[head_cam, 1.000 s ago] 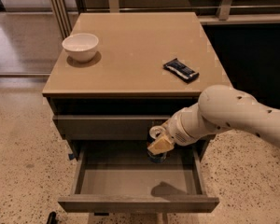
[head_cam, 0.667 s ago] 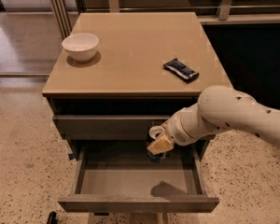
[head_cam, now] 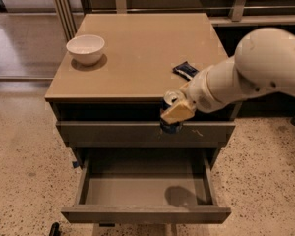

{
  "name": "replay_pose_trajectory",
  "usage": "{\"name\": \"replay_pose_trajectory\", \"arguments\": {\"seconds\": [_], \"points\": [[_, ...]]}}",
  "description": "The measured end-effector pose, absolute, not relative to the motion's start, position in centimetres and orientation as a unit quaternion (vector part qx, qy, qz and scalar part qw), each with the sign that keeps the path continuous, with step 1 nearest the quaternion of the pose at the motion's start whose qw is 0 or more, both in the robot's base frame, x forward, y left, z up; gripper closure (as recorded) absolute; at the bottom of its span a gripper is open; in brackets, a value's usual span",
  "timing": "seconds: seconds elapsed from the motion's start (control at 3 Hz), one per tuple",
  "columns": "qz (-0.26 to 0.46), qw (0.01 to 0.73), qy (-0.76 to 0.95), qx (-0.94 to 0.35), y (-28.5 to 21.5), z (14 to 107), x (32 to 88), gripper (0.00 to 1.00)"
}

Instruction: Pick pepsi can from middle drawer and place on counter

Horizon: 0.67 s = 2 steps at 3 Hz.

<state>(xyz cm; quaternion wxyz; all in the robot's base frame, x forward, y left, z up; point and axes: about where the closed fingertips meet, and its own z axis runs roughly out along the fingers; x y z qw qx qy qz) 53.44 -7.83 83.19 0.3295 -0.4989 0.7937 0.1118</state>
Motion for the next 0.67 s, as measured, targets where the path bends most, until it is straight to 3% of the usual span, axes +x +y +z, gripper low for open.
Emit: {"name": "replay_pose_trajectory", "arguments": {"seconds": [0.67], "points": [[0.100,0.318,0.790,-0.513,-7.2,94.2,56.0,1.00]]}}
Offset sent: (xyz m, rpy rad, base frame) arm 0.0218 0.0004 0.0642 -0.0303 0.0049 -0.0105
